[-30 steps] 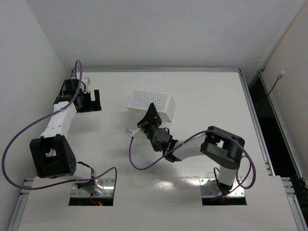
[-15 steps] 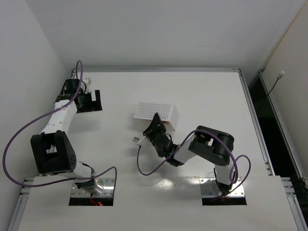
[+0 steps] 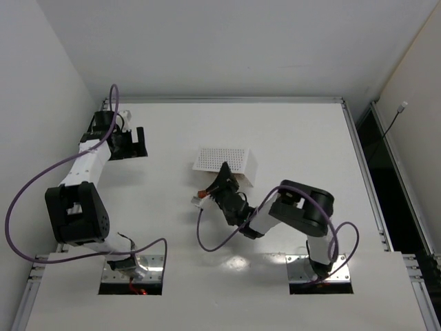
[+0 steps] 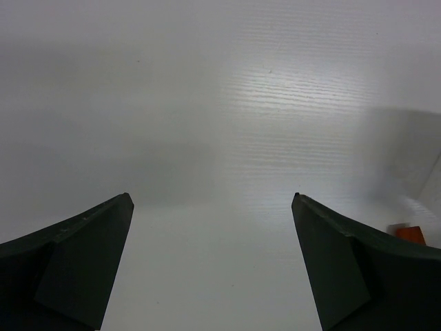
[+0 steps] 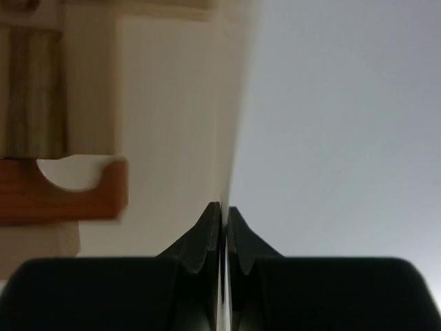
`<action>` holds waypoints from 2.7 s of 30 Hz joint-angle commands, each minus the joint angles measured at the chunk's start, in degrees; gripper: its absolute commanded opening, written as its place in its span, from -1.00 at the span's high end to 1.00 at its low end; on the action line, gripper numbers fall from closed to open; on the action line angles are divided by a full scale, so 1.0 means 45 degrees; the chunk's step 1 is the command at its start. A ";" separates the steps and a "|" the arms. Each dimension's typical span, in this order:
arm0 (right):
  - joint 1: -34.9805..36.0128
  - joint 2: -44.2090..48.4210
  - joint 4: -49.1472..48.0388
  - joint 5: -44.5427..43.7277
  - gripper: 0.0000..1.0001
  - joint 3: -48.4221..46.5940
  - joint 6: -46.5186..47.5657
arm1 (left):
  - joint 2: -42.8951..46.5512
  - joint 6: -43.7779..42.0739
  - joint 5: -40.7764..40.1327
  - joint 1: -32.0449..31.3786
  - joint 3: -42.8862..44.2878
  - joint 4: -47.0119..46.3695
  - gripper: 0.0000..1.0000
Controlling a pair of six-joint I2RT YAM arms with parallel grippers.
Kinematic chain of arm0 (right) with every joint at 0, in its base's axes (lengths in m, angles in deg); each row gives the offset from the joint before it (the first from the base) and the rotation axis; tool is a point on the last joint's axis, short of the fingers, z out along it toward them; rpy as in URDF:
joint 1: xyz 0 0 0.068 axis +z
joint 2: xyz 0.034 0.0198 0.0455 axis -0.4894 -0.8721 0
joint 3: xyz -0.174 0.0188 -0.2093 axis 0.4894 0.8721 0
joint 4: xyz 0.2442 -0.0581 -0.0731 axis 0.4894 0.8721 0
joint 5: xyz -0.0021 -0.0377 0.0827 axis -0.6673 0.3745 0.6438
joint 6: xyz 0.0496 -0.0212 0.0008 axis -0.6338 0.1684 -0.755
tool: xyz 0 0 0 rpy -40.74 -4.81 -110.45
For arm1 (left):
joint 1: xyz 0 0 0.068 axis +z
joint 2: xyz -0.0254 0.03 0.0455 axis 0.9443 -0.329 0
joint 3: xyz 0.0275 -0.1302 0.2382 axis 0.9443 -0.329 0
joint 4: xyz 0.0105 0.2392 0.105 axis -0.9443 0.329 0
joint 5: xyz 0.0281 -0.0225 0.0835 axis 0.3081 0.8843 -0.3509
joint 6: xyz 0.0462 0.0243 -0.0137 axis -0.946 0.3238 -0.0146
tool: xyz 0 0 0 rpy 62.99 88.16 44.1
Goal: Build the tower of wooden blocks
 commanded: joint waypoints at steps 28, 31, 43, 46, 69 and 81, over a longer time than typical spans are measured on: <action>-0.0379 -0.1068 -0.6191 -0.0144 1.00 0.0181 -0.0420 | -0.0832 0.0086 0.0306 0.0151 0.1535 0.0282 -1.00; -0.0496 -0.0796 -0.6191 -0.0027 1.00 0.0065 -0.0421 | -0.0948 0.0086 0.0306 0.0151 0.1537 0.0282 -1.00; -0.1686 0.0711 -0.6191 0.0110 1.00 -0.1420 0.0614 | -0.0832 0.0086 0.0423 0.0034 0.1283 0.0166 -1.00; -0.1920 0.0709 -0.6191 -0.0298 1.00 -0.2490 0.0730 | -0.0832 -0.0031 0.0423 0.0034 0.1399 0.0164 -1.00; -0.4710 0.2273 2.6383 0.3804 1.00 -1.3528 -2.2646 | -0.0578 -0.0539 0.0443 -0.1118 0.1673 0.0399 -1.00; -1.3988 0.0340 2.6332 1.1242 1.00 -1.4585 -2.3430 | -0.0811 -0.0850 0.1047 -0.1684 0.2238 0.0436 -1.00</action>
